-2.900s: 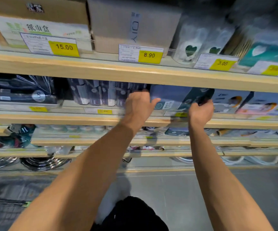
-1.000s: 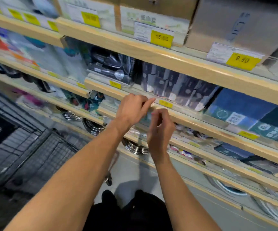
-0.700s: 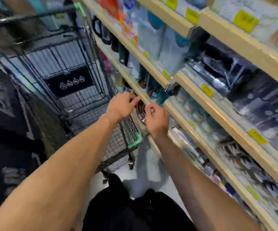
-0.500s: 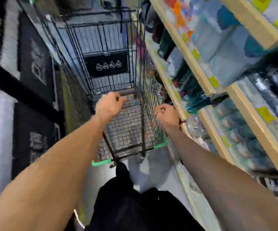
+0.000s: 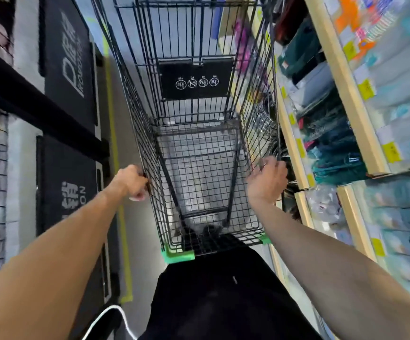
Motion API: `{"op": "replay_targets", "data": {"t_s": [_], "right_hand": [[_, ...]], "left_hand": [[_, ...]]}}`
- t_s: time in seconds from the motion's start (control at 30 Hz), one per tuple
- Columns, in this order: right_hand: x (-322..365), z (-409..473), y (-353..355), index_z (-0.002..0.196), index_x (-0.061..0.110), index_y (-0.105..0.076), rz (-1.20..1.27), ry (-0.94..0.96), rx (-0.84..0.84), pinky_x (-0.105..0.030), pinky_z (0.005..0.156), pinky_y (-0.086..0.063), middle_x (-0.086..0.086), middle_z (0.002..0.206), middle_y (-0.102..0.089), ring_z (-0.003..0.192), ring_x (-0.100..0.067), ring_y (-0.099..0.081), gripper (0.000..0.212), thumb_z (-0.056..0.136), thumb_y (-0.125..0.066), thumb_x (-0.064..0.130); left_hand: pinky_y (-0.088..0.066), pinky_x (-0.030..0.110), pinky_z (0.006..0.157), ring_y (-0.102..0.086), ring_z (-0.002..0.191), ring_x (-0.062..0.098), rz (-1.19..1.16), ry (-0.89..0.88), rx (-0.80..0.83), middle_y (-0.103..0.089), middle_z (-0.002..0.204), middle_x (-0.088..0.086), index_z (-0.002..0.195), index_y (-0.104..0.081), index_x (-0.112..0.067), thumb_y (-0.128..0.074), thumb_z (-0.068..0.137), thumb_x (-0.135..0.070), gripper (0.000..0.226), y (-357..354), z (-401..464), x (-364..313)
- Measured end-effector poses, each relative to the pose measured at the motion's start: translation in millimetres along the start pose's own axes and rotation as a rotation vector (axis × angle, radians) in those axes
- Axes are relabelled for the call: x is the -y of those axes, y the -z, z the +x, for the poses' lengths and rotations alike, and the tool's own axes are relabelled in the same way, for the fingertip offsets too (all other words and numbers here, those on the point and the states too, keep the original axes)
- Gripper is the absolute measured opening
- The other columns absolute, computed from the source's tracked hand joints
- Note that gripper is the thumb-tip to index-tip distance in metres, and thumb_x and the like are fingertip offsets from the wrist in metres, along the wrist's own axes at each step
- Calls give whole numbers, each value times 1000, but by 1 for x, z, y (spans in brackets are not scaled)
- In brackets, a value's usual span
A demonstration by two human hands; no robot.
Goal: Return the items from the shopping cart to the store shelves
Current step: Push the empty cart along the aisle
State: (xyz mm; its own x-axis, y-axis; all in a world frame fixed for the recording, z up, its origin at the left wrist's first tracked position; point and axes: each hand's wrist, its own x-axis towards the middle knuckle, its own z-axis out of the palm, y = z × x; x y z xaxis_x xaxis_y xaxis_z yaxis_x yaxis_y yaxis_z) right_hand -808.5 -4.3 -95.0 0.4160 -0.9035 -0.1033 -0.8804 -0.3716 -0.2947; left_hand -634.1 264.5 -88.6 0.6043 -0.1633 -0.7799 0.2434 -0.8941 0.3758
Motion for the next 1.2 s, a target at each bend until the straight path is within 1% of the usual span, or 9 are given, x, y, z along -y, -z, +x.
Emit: {"op": "replay_targets", "data": {"t_s": [0.1, 0.17, 0.3, 0.53, 0.73, 0.83, 1.07, 1.13, 1.2], "right_hand": [[-13, 22, 10, 124, 10, -52, 94, -337, 18, -42, 88, -55, -9, 118, -57, 101, -27, -60, 45, 83, -71, 12], [-19, 40, 11, 121, 2, -56, 38, -315, 175, -38, 84, -55, -16, 116, -60, 95, -29, -61, 33, 89, -63, 7], [-10, 86, 19, 125, 10, -62, 87, -305, 112, -33, 69, -58, -14, 110, -70, 84, -24, -64, 42, 86, -65, -6], [30, 165, 25, 125, 2, -66, 98, -314, 114, -34, 90, -51, -21, 119, -69, 111, -30, -66, 33, 92, -62, 0], [79, 201, 14, 125, -7, -59, 146, -223, 231, -23, 78, -51, -19, 123, -65, 114, -33, -63, 30, 98, -52, 2], [110, 214, 9, 116, -5, -59, 119, -155, 278, -26, 75, -49, -21, 118, -64, 104, -31, -66, 26, 92, -62, 6], [182, 236, -5, 156, 4, -15, 40, -30, 432, -15, 73, -40, -17, 158, -23, 126, -31, -53, 80, 96, -62, 26], [198, 243, -13, 157, 9, -12, 62, -37, 447, -27, 94, -49, -14, 160, -21, 137, -33, -43, 82, 95, -62, 28], [215, 247, -19, 158, 11, -11, 105, -75, 476, -37, 116, -30, -12, 163, -16, 147, -32, -27, 84, 95, -62, 30]], "left_hand": [[-58, 34, 50, -64, 56, 31, -109, 90, 175, -71, 85, 24, 87, -64, 0, -51, 96, 8, 18, 22, 17, -18], [-58, 35, 51, -65, 54, 29, -55, 78, 198, -72, 74, 18, 92, -64, -1, -51, 96, 6, 16, 28, 25, -40], [-62, 36, 58, -73, 66, 35, -29, 75, 325, -76, 78, 18, 99, -61, 5, -39, 101, -4, 24, 24, 36, -76], [-63, 31, 57, -77, 75, 34, -44, 193, 374, -76, 83, 24, 97, -69, 10, -51, 105, -23, 38, 59, 87, -126], [-57, 25, 45, -73, 57, 25, 79, 181, 171, -73, 68, 15, 96, -66, 11, -52, 104, -16, 31, 88, 122, -156], [-63, 33, 68, -73, 78, 28, 207, 96, -7, -70, 90, 12, 100, -60, -6, -63, 96, -19, 14, 99, 131, -163], [-57, 38, 81, -67, 99, 39, 291, 65, -157, -67, 110, 21, 115, -49, -4, -61, 91, -13, 28, 124, 167, -163], [-57, 42, 85, -66, 101, 41, 287, 31, -213, -66, 112, 23, 116, -49, -3, -58, 95, -19, 28, 138, 180, -168], [-55, 43, 86, -65, 104, 42, 292, 14, -242, -64, 113, 23, 118, -49, -2, -60, 96, -20, 31, 157, 198, -177]]}}
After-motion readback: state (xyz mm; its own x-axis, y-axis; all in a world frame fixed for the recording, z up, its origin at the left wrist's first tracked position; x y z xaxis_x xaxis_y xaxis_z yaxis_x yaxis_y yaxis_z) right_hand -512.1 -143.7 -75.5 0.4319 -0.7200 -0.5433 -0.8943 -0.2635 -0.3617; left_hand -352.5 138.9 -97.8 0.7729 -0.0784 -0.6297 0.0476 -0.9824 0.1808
